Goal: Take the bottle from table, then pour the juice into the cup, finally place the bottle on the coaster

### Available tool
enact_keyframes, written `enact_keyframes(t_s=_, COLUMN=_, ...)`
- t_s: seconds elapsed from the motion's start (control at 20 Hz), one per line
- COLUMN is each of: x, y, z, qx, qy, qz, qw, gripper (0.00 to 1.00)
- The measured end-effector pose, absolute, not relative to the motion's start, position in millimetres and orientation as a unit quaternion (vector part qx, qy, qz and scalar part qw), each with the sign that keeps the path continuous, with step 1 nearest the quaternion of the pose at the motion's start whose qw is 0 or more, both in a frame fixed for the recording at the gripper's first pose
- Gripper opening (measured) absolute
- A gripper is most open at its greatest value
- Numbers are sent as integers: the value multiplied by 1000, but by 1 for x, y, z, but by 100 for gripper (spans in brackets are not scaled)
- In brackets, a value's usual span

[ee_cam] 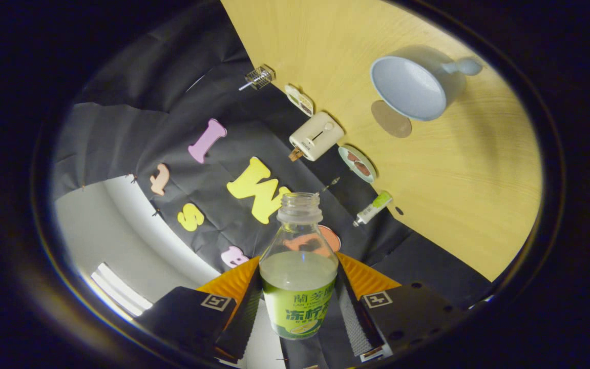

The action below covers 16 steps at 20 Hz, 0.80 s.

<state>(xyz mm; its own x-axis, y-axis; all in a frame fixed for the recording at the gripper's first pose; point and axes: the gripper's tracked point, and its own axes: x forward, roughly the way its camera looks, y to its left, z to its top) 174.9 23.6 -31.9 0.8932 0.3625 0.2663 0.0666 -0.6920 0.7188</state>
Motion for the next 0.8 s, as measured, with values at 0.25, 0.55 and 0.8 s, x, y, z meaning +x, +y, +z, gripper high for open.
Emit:
enact_keyframes(t_s=0.25, x=170, y=18, z=-13, qx=901, qy=119, qz=208, qw=363, gripper=78)
enact_keyframes(t_s=0.55, x=165, y=14, z=9, qx=904, qy=118, qz=216, qw=348, gripper=78)
enact_keyframes(t_s=0.8, x=162, y=13, z=20, qx=903, qy=115, qz=221, qw=349, gripper=78)
